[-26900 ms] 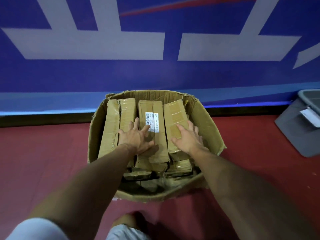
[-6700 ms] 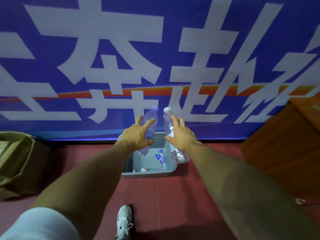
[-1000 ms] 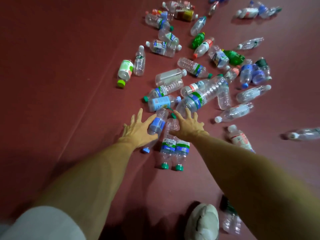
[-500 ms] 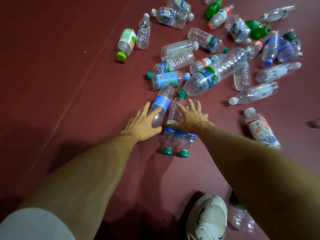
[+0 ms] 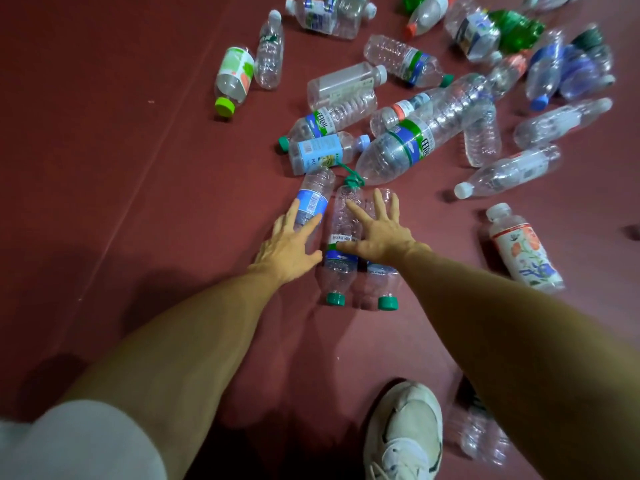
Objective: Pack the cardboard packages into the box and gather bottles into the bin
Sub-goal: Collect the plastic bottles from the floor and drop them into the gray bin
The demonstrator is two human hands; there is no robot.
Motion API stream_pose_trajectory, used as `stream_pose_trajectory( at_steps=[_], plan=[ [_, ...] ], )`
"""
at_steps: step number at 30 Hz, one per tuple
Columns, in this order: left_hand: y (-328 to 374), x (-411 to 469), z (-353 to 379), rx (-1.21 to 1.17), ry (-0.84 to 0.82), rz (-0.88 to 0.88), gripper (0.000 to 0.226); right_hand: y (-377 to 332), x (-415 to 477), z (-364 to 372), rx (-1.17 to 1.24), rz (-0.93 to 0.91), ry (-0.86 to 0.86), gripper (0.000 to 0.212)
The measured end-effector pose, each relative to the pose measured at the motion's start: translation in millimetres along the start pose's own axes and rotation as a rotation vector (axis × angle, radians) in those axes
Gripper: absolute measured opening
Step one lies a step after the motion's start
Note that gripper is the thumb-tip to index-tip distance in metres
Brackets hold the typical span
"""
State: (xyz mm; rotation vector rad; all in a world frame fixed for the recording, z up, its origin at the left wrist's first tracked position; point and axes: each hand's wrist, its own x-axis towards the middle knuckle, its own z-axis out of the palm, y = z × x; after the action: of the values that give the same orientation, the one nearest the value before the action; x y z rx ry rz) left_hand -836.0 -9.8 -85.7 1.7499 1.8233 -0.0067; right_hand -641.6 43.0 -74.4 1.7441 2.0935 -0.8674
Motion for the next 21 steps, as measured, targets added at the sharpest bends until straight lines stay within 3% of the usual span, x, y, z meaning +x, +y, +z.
stream_pose_trajectory(
  at_steps=[12,16,21],
  plan=[
    [-17,-16,20,-0.146,0.126,-0.045,0.068,-15,0,9,-0.072,-0.033,0.024,0.096],
    [-25,-27,18,-0.157,0.098,-0.023,0.078,-8,1,9,0.0,-0.079,0.027,0.096],
    [-17,-28,0,0.009,-0.042,-0.095,0.094,-7,-1,11,-0.037,-0.088,0.028,0.091]
  ],
)
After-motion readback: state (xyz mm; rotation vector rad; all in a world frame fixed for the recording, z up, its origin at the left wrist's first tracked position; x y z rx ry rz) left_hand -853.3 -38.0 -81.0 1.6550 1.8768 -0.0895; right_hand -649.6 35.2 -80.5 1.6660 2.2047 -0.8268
